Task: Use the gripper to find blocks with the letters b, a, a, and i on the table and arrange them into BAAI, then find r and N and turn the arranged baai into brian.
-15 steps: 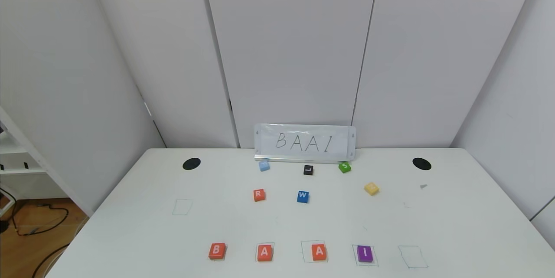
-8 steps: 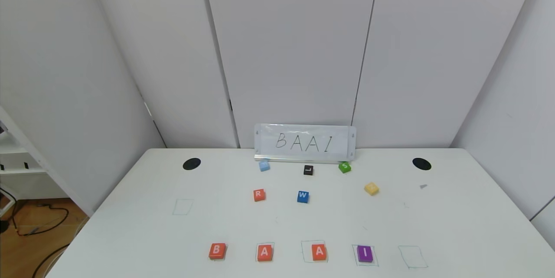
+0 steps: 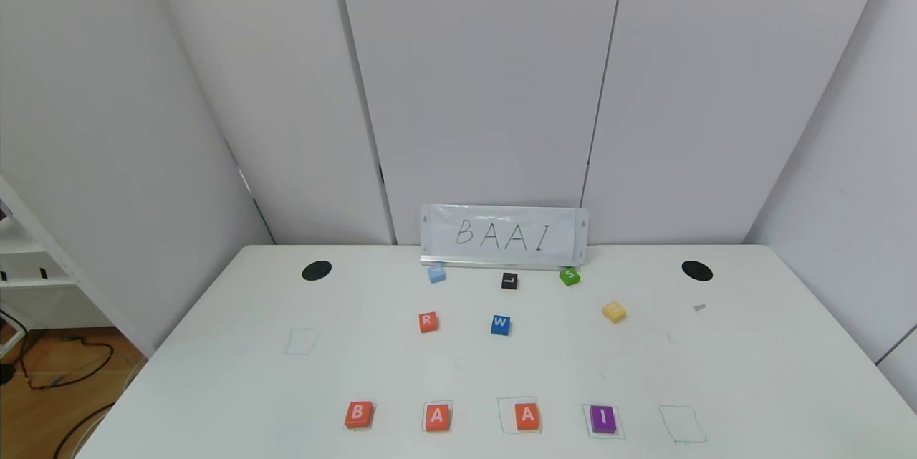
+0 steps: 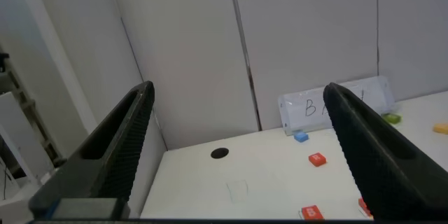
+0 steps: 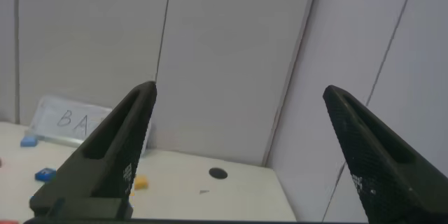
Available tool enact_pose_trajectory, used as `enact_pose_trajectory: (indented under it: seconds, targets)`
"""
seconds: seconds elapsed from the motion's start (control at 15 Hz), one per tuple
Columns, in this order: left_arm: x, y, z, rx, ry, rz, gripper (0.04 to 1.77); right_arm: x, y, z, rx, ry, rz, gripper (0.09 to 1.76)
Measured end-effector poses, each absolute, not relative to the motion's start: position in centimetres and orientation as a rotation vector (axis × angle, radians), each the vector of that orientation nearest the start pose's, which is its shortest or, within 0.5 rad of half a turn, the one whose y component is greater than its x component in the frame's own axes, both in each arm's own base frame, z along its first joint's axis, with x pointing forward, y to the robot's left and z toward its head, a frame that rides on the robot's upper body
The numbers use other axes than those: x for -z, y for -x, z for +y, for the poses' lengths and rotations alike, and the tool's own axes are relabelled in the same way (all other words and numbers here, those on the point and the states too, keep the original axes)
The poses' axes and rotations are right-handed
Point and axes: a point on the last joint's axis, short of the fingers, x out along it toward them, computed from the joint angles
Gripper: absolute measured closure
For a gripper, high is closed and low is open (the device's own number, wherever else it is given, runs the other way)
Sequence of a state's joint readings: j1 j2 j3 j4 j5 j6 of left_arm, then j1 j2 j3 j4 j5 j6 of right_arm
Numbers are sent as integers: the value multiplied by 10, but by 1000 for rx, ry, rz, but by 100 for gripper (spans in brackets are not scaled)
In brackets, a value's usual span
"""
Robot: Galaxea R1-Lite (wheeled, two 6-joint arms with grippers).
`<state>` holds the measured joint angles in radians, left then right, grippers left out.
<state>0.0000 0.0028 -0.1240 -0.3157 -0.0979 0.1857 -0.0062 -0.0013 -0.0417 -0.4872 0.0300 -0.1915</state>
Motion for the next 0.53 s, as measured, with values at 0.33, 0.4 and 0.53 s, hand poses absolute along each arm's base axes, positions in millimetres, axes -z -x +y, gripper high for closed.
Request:
enact_pose_trajectory:
  seconds: [0.33, 0.4, 0.53]
  targets:
    - [-80, 23, -1, 61, -153, -39, 9, -80, 23, 1, -24, 152, -44, 14]
    - [-74, 23, -1, 50, -132, 12, 9, -76, 23, 1, -29, 102, 2, 14]
    - [-75, 23, -1, 38, -79, 2, 9, -76, 24, 1, -34, 89, 9, 14]
